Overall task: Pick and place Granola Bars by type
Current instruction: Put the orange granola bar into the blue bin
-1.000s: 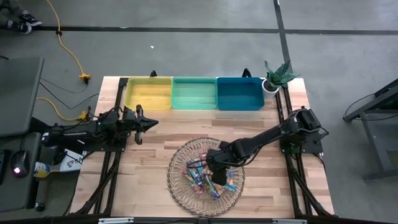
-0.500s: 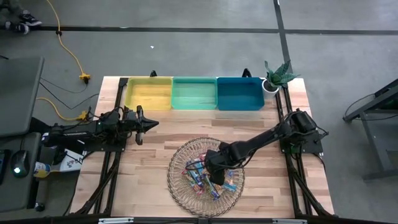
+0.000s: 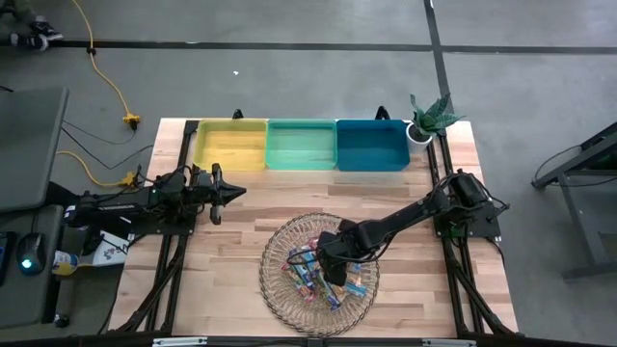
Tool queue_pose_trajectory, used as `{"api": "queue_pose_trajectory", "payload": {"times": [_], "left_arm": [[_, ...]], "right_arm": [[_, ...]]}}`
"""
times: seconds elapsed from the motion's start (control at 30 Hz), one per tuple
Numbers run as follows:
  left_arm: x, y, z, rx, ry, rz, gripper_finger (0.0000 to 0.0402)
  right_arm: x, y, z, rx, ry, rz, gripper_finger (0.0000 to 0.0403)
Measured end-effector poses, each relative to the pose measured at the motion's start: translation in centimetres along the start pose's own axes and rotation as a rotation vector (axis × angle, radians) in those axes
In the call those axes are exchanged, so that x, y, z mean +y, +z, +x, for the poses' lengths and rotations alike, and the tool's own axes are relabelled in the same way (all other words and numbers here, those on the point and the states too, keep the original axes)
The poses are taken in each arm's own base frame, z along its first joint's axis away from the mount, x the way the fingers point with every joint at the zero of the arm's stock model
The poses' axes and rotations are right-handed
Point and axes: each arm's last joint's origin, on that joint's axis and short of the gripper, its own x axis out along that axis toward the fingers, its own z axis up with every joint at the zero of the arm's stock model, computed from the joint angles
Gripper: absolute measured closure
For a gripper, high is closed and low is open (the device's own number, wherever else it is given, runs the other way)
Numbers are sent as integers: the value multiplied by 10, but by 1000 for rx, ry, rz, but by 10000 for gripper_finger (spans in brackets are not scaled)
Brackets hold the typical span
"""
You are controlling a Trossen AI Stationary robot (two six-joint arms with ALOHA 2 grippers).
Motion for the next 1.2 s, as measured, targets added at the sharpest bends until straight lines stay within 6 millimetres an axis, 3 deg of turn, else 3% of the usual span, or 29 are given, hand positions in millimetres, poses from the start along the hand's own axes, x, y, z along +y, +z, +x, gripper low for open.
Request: {"api": "queue_pose_trajectory", "payload": {"times": [0.17,0.57,0.93,1.2], "left_arm": [[0,0,0,0,0,0,401],[0,0,0,0,0,0,401],[0,0,0,0,0,0,401],[0,0,0,-1,0,0,401]], "right_arm": [[0,0,0,-7,-11,-16,215],[-1,0,0,-7,-12,-36,279],[0,0,0,7,7,-32,305],[-4,9,-24,-45,79,-6,309]]}}
